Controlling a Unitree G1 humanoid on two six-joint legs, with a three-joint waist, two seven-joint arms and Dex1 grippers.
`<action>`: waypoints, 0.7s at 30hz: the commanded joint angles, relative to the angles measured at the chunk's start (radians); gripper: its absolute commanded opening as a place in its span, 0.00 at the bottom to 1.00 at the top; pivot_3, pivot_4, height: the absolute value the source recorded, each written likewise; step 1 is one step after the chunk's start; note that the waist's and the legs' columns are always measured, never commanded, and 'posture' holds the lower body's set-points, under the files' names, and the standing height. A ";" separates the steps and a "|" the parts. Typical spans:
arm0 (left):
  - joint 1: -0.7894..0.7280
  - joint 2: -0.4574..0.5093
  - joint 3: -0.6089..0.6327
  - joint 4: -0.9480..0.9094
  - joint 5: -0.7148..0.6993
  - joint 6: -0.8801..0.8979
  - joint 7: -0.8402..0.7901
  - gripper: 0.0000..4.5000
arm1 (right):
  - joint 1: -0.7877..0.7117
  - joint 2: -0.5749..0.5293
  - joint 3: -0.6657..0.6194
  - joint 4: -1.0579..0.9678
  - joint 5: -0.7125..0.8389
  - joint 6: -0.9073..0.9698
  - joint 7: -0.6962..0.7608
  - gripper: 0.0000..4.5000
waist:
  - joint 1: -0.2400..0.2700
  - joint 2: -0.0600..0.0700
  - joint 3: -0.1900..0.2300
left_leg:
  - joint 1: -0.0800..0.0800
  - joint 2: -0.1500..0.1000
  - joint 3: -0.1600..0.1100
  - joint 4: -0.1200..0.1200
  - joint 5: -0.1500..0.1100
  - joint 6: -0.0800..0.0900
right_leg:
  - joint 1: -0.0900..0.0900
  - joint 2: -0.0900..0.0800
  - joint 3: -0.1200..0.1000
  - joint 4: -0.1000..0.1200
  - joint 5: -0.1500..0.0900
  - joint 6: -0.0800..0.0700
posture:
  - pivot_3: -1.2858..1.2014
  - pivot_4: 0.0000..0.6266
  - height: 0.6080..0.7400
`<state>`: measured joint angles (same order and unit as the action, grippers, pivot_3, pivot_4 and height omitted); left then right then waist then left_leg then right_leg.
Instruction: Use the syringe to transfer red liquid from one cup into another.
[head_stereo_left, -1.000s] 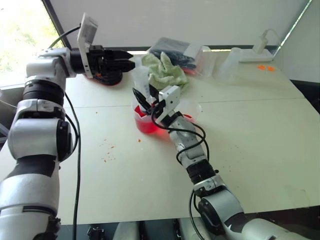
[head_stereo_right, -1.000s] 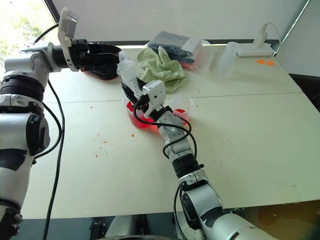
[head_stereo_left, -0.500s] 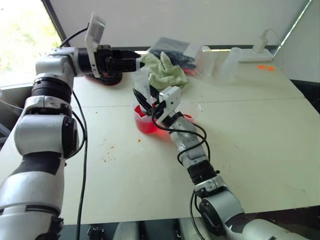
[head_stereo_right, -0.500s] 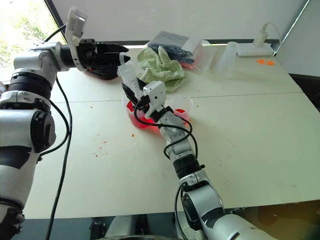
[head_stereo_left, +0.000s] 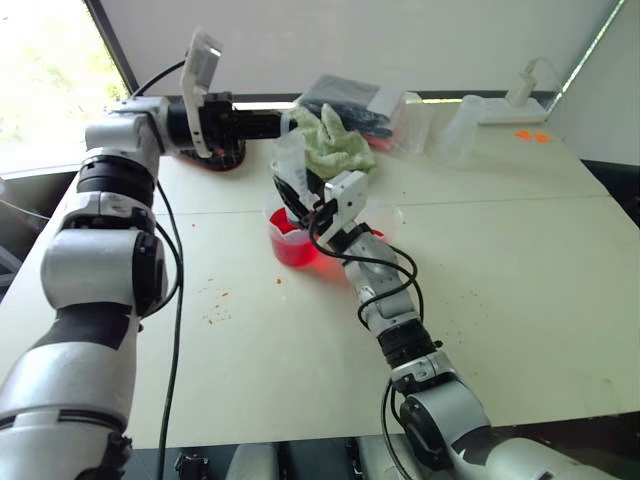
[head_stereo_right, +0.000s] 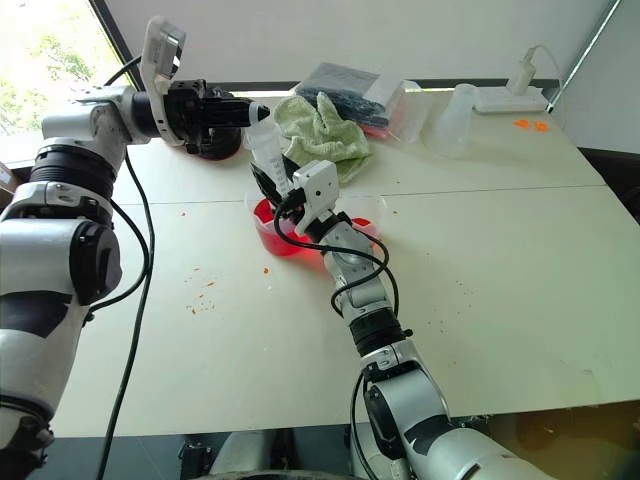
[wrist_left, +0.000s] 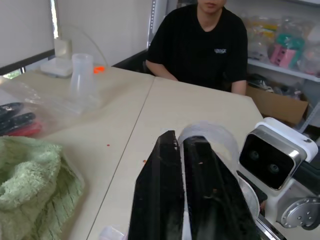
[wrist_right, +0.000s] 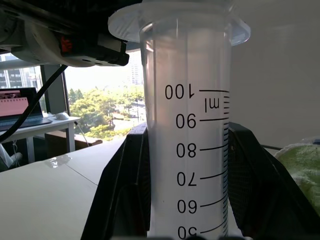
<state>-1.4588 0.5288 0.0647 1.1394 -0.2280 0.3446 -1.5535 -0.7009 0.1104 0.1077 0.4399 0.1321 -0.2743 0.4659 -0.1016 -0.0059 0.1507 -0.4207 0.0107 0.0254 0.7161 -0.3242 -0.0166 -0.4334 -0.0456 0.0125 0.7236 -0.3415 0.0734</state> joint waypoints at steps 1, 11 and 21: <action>-0.018 -0.006 -0.001 -0.013 0.008 0.009 -0.008 0.02 | -0.019 0.025 0.038 -0.026 -0.010 -0.028 0.020 0.31 | 0.000 0.000 0.000 | 0.000 0.000 0.000 0.000 0.000 0.000 | 0.000 0.000 0.000 0.000 0.000 0.000 | 0.52 0.24 0.78; -0.047 0.007 0.042 -0.022 -0.026 0.046 0.014 0.02 | -0.010 0.029 0.046 -0.018 -0.015 -0.029 0.023 0.31 | 0.000 0.000 0.000 | 0.000 0.000 0.000 0.000 0.000 0.000 | 0.000 0.000 0.000 0.000 0.000 0.000 | 0.52 0.24 0.78; -0.116 0.013 0.106 -0.036 -0.069 0.092 0.038 0.02 | 0.002 0.029 0.055 -0.017 -0.019 -0.029 0.030 0.31 | 0.002 0.000 0.000 | 0.000 0.000 0.000 0.000 0.000 0.000 | 0.000 0.000 0.000 0.000 0.000 0.000 | 0.52 0.24 0.78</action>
<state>-1.4739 0.5310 0.0994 1.1383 -0.2302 0.4341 -1.5491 -0.7012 0.1159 0.1074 0.4379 0.1323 -0.2904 0.4644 -0.0998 -0.0059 0.1507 -0.4207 0.0107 0.0254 0.7162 -0.3242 -0.0166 -0.4334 -0.0456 0.0125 0.7236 -0.3415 0.0734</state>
